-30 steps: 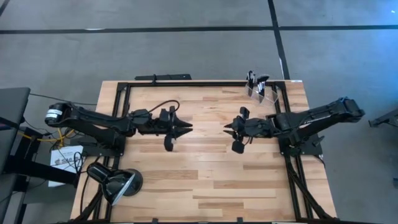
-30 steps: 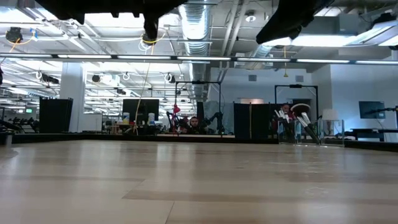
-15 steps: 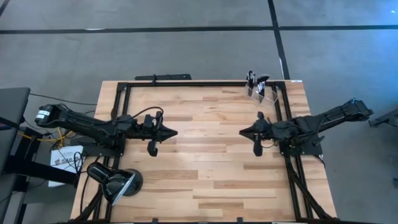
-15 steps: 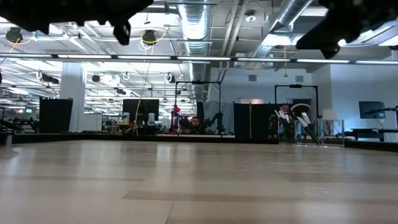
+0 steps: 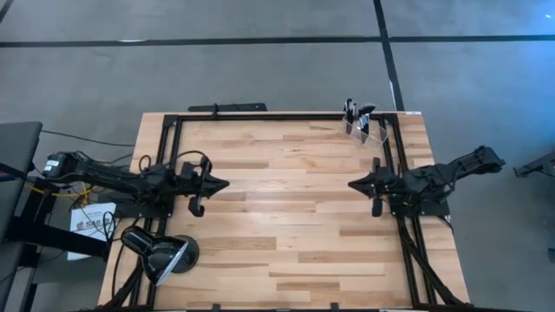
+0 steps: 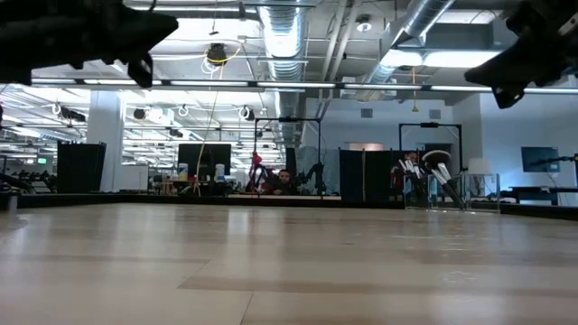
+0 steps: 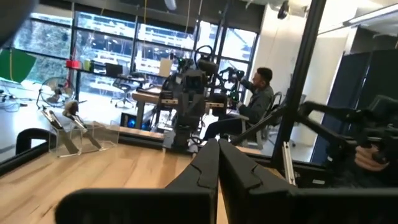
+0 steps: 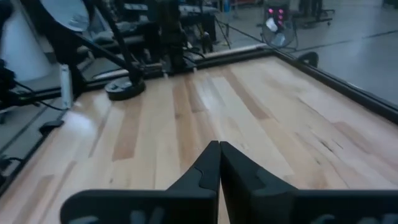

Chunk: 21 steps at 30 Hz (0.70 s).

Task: Put items in baskets/containers
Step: Return to Home Position

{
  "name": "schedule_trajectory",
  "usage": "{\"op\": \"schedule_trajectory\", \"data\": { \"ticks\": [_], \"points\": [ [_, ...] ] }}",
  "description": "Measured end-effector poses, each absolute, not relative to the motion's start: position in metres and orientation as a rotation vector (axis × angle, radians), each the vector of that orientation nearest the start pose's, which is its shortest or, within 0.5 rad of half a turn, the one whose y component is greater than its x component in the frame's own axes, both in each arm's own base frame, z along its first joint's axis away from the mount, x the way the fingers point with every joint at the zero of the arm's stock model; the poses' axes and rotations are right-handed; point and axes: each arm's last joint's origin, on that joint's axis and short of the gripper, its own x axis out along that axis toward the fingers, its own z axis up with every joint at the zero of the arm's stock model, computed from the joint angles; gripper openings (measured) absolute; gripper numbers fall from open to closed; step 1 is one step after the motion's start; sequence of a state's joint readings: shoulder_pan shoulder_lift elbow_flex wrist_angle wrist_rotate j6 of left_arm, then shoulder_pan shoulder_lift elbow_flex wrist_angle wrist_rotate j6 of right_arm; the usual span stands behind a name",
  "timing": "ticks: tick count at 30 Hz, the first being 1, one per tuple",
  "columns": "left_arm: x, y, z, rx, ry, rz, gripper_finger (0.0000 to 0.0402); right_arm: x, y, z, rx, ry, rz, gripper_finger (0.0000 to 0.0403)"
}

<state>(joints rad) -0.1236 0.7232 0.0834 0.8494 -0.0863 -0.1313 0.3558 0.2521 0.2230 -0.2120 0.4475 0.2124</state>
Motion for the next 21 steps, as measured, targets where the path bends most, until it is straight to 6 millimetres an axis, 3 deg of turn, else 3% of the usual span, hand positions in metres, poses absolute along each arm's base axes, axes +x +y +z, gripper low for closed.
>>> {"op": "schedule_trajectory", "data": {
  "ticks": [5, 9, 16, 21],
  "points": [
    [0.133, -0.014, 0.187, -0.164, -0.23, -0.052, 0.0004, 0.086, 0.022, 0.197, 0.135, 0.159, -0.071, 0.0001],
    [0.13, -0.014, 0.188, -0.155, -0.235, -0.065, 0.0004, 0.078, 0.021, 0.195, 0.136, 0.095, -0.038, 0.0001],
    [0.13, -0.014, 0.188, -0.114, -0.23, -0.057, 0.0004, 0.081, 0.023, 0.187, 0.077, 0.102, -0.066, 0.0001],
    [0.13, -0.01, 0.188, -0.102, -0.236, -0.025, 0.0004, 0.089, 0.025, 0.174, -0.002, -0.014, -0.084, 0.0]
  ]
}}
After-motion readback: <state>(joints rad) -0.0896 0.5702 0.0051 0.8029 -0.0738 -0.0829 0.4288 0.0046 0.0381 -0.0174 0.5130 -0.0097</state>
